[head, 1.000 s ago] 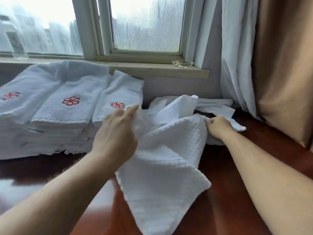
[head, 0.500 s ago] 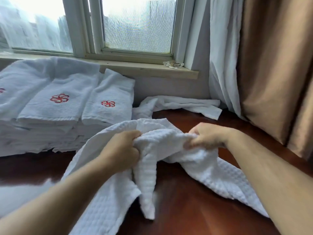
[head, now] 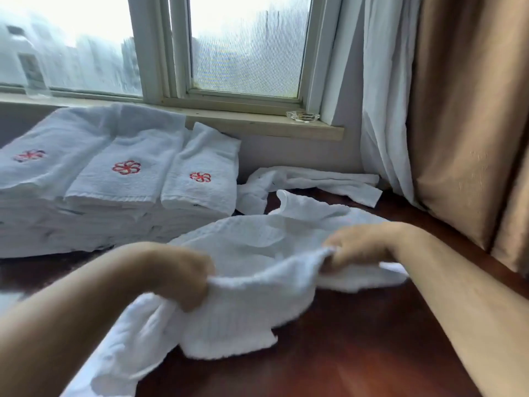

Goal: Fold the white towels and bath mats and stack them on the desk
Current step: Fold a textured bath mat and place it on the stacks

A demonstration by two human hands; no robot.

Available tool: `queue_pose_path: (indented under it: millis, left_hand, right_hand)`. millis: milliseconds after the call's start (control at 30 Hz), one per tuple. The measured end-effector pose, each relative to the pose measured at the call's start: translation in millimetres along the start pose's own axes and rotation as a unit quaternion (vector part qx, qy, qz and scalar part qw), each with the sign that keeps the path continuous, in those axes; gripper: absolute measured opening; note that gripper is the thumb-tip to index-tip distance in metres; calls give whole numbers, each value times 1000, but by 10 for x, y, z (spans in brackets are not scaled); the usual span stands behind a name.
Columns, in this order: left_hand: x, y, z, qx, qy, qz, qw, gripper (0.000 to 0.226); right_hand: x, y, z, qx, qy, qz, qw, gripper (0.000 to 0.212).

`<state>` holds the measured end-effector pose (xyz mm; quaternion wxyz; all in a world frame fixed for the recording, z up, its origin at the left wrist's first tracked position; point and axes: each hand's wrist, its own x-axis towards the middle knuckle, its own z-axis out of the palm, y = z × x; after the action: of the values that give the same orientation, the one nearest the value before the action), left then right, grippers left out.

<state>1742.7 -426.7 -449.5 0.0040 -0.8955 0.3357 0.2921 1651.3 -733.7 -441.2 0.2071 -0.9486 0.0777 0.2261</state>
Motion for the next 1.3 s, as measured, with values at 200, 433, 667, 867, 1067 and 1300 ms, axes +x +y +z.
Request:
queue_pose_path:
  millis: [200,433,667,867,1067,1300]
  left_hand:
    - [-66,46,51,-118,-25,9,993,15]
    - [69,167,379,38,100,-22,994,50]
    - [49,19,518,21,370,100,923,37]
    - [-304,-413,753,-36,432,277,857,41]
    - [-362,-568,875,65,402,26,913,30]
    - [-71,-529,1062,-131,341,63,929,83]
  right_hand:
    - [-196,-139,130,127,-24,-86,988,78]
    - [360,-121,755,-76,151,-11,985,52]
    - [433,-479,824,-186,166,151,957,64]
    - [326,-788,787,-77,202,33,976,30]
    - [192,-897,1045,-39,124,-198,972,35]
    - [198,-731,849,254,70,-109,958,56]
